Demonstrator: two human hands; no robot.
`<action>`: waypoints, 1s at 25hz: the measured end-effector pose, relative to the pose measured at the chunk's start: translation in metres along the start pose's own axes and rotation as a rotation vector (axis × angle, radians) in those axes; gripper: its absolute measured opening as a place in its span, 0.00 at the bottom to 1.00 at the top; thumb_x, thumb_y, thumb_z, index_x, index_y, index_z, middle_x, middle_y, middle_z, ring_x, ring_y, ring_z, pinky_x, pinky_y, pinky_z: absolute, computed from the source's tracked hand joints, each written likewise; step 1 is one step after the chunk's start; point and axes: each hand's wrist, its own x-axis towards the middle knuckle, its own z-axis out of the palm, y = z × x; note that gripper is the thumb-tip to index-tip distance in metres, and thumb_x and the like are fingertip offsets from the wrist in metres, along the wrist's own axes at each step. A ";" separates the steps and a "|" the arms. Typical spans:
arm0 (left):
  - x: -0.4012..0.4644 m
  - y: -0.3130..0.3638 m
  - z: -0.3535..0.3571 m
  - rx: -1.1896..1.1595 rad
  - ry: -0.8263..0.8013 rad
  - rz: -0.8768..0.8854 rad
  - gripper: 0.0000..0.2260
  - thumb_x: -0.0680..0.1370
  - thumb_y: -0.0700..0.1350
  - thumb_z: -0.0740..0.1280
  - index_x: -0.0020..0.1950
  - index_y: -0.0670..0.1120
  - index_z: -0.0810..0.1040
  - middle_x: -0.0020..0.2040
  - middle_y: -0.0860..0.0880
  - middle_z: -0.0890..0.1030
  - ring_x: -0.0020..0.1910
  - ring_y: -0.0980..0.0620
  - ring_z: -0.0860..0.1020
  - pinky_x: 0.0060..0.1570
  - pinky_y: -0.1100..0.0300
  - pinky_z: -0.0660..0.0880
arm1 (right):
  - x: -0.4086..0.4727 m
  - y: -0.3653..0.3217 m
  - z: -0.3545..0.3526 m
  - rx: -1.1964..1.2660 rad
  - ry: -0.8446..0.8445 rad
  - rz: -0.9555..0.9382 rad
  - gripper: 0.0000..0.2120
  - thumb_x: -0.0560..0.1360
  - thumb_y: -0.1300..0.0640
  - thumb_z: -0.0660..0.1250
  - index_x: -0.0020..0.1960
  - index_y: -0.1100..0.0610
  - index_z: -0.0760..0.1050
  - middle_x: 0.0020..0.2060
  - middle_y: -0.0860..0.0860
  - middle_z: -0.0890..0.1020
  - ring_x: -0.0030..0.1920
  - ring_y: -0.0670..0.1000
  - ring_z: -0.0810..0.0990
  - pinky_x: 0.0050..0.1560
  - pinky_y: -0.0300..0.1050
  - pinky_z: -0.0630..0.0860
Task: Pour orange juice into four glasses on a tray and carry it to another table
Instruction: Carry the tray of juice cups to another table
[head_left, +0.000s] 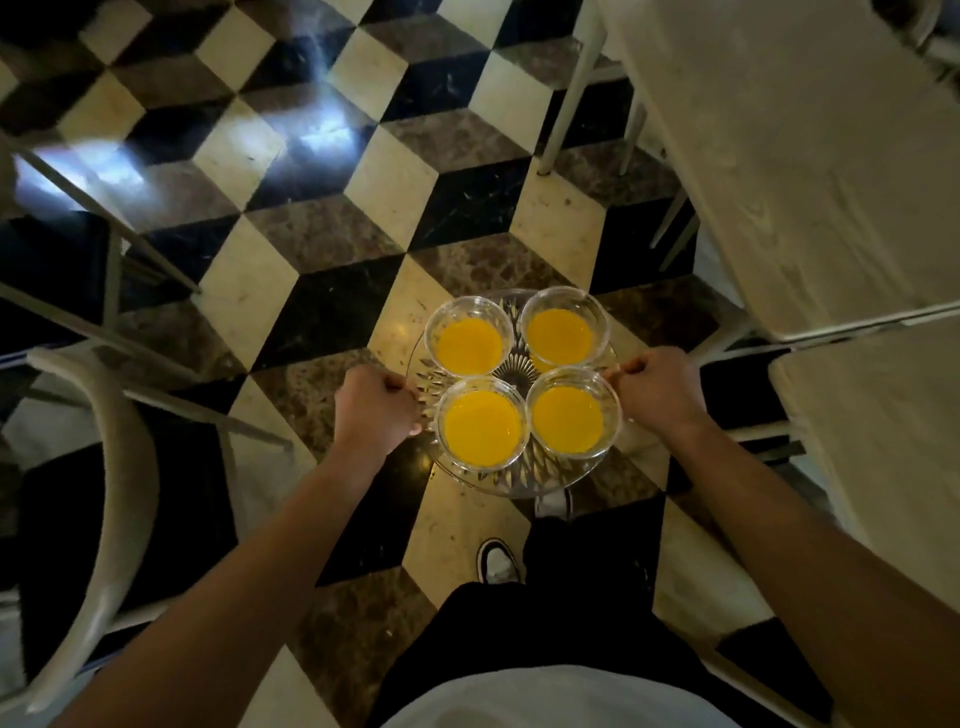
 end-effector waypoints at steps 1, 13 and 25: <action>0.010 0.005 -0.001 0.016 -0.004 0.008 0.08 0.79 0.33 0.70 0.43 0.41 0.85 0.40 0.42 0.87 0.41 0.46 0.88 0.48 0.44 0.87 | 0.010 -0.005 0.002 0.013 -0.002 -0.004 0.11 0.74 0.55 0.74 0.33 0.54 0.83 0.30 0.49 0.84 0.36 0.52 0.84 0.40 0.52 0.84; 0.128 0.098 0.007 0.024 0.006 0.012 0.08 0.80 0.35 0.70 0.43 0.42 0.86 0.40 0.43 0.87 0.42 0.46 0.88 0.48 0.44 0.87 | 0.150 -0.075 -0.006 0.005 0.019 -0.031 0.06 0.77 0.56 0.73 0.42 0.54 0.85 0.33 0.47 0.83 0.36 0.46 0.82 0.32 0.39 0.75; 0.254 0.215 0.030 0.015 0.034 -0.033 0.06 0.82 0.39 0.70 0.50 0.42 0.86 0.44 0.44 0.87 0.45 0.46 0.87 0.51 0.44 0.87 | 0.309 -0.139 -0.032 0.032 -0.018 -0.018 0.06 0.76 0.56 0.72 0.43 0.56 0.86 0.36 0.49 0.86 0.41 0.48 0.85 0.43 0.42 0.78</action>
